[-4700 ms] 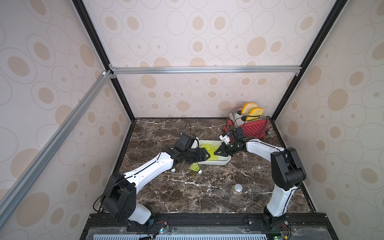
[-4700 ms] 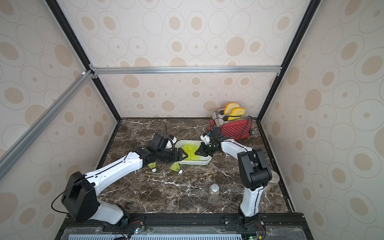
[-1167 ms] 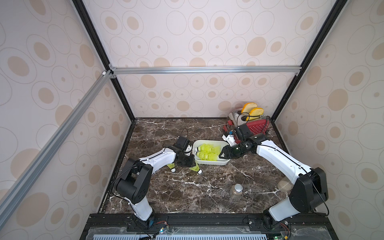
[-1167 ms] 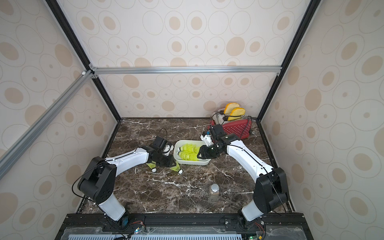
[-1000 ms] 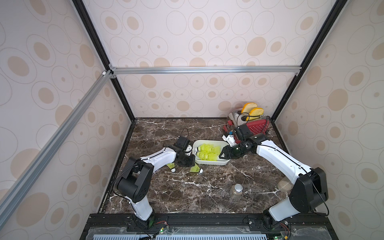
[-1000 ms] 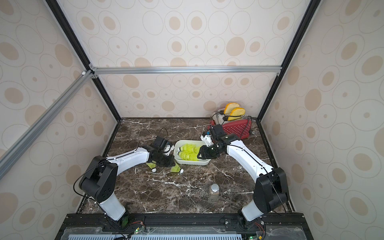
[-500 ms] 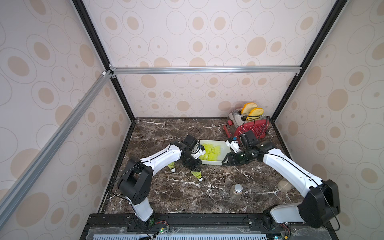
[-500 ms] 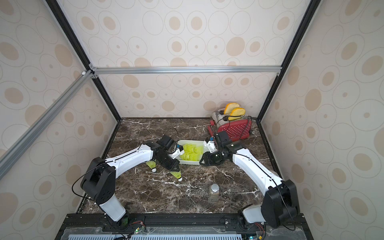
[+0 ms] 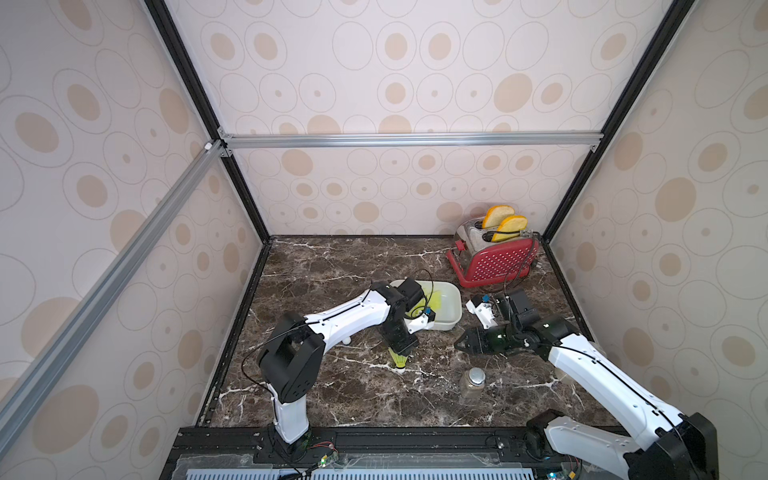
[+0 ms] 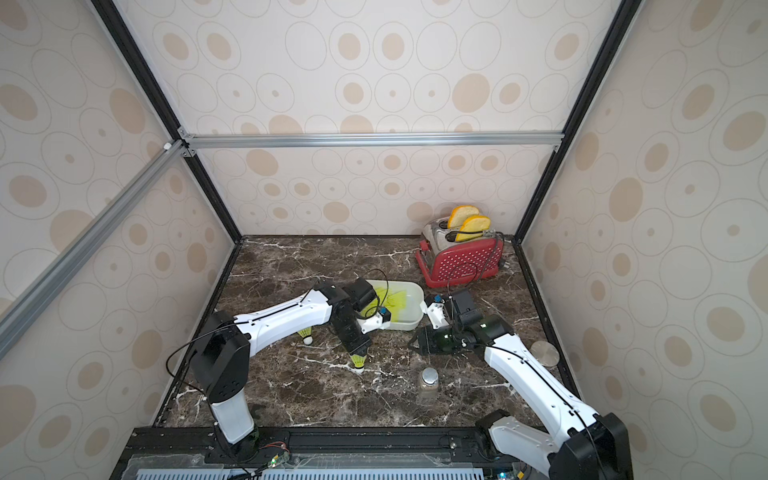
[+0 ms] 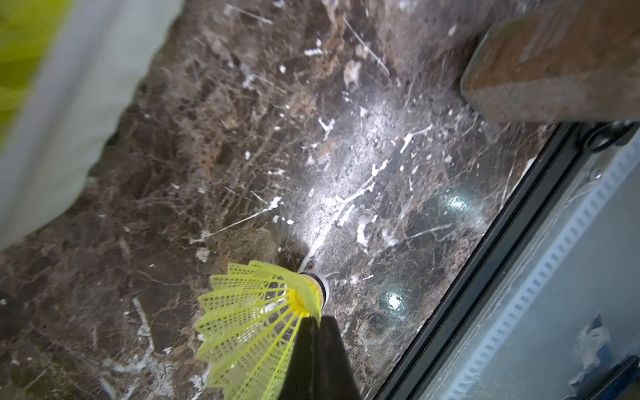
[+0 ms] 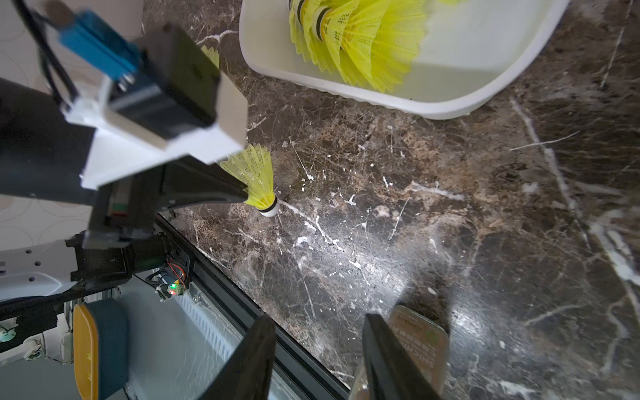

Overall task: Put the shuttlecocks into the storage box
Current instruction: Adjust the shuttlecock at the center of the board.

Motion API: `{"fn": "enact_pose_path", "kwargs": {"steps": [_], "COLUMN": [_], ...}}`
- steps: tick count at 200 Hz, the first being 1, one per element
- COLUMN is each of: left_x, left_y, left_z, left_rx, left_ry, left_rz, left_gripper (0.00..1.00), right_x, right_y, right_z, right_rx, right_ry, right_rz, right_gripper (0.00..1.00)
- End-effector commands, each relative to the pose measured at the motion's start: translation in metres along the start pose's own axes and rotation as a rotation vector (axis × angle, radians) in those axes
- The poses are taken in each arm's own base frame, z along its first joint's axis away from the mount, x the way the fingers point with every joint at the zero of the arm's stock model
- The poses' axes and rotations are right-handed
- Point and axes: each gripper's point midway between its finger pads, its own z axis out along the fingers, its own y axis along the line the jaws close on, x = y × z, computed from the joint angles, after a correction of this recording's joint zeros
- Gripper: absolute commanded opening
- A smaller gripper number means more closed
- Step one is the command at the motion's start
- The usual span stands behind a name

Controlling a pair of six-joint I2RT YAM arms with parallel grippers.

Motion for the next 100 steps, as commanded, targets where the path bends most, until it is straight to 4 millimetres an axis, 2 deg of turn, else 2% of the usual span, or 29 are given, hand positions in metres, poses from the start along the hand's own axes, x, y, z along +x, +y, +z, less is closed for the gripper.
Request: {"fn": "enact_pose_path", "kwargs": {"steps": [1,16,29,52,75,100], "left_x": [0.004,-0.001,-0.007,-0.015,-0.020,-0.023], "left_y": [-0.003,-0.002,0.002,0.006,0.008,0.008], "left_z": [0.004,0.005,0.003,-0.002,-0.011,-0.024], "left_rx": [-0.043,-0.054,-0.076,-0.111,-0.139,-0.167], "left_ry": [0.073,0.072,0.056,0.016,-0.020,-0.074], "left_rz": [0.083,0.088,0.086,0.081,0.075,0.045], "left_gripper": [0.00,0.00,0.32,0.56,0.64,0.65], "right_x": [-0.003,-0.003,-0.003,-0.003,-0.005,-0.010], "right_y": [-0.002,-0.003,-0.003,-0.007,-0.008,-0.004], "right_z": [-0.005,-0.004,-0.005,-0.006,-0.007,-0.007], "right_rx": [0.028,0.033,0.037,0.062,0.072,0.058], "right_ry": [-0.011,-0.009,-0.008,-0.014,-0.018,-0.013], "right_rz": [0.020,0.025,0.024,0.029,0.019,-0.020], "right_gripper": [0.47,0.47,0.47,0.47,0.47,0.47]}}
